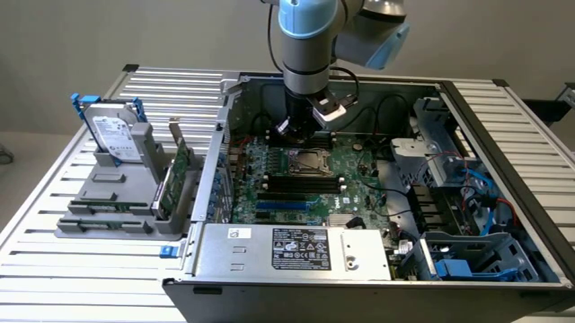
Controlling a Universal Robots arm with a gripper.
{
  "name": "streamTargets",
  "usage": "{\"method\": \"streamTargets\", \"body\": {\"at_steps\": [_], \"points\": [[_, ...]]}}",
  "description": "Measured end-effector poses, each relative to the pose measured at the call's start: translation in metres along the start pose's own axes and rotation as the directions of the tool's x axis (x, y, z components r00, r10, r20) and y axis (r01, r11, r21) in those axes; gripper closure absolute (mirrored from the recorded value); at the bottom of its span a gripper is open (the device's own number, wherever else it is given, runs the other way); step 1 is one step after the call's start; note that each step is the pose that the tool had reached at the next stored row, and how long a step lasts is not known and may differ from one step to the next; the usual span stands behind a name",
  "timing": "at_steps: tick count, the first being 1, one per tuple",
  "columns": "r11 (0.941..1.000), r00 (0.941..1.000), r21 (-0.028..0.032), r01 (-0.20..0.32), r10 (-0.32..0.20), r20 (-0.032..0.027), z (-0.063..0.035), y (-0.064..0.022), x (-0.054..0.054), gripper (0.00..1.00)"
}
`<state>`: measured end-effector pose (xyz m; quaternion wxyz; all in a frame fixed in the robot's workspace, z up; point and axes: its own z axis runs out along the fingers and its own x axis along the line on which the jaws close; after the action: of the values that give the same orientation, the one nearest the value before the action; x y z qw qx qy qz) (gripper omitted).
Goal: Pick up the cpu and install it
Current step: 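Install the first cpu locking lever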
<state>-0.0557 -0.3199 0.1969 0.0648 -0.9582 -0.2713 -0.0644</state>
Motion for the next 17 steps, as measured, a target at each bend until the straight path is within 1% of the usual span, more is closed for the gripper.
{"method": "streamTargets", "body": {"at_steps": [17], "points": [[1.0,1.0,-0.0006,0.0,0.0,0.0004,0.0003,0.0017,0.0028,0.89]]}}
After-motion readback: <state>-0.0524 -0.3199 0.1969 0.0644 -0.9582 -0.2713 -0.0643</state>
